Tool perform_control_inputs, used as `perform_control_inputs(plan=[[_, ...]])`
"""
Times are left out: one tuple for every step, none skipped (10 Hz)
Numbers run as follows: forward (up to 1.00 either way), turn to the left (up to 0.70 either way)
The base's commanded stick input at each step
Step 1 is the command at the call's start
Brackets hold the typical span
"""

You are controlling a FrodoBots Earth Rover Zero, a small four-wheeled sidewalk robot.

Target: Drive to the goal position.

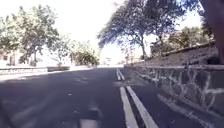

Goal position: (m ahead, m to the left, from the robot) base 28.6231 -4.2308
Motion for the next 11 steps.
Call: perform_control_inputs(plan=[[0.0, -0.45], [0.0, -0.45], [0.0, -0.45], [0.0, -0.45], [0.0, -0.45], [0.0, -0.45], [0.0, -0.45], [0.0, -0.45], [0.0, -0.45], [0.0, -0.45], [0.0, -0.45]])
